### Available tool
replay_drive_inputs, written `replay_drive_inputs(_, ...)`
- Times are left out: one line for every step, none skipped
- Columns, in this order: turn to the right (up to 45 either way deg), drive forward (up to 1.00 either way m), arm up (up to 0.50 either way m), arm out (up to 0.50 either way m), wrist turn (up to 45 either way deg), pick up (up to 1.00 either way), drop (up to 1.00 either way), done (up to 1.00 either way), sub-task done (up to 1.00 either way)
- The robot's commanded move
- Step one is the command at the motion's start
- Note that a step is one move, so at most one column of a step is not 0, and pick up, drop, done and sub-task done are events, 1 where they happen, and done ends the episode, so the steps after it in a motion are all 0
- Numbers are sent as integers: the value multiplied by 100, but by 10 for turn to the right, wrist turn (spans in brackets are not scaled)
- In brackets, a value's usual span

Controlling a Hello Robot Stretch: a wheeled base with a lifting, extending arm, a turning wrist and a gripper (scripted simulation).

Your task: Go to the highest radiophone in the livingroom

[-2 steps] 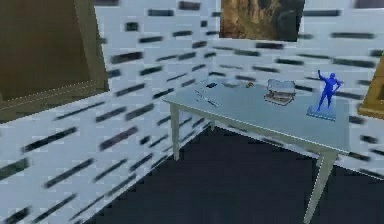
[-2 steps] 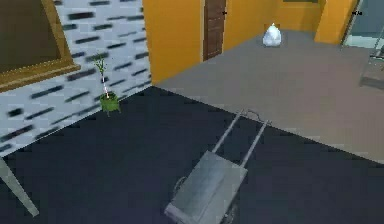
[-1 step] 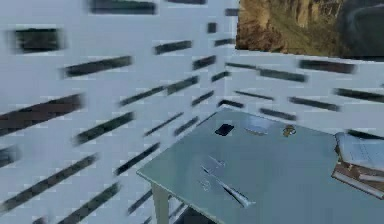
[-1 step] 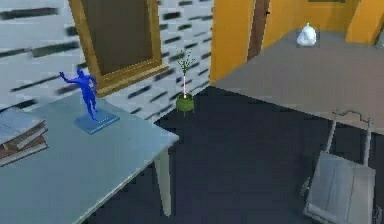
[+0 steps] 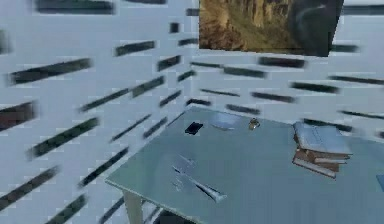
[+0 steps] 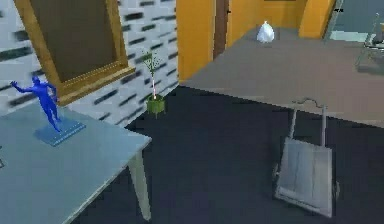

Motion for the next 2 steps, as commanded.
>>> replay_drive_inputs(0,100,0,0,0,0,0,0,0)
replay_drive_inputs(0,0,0,0,0,0,0,100,0)
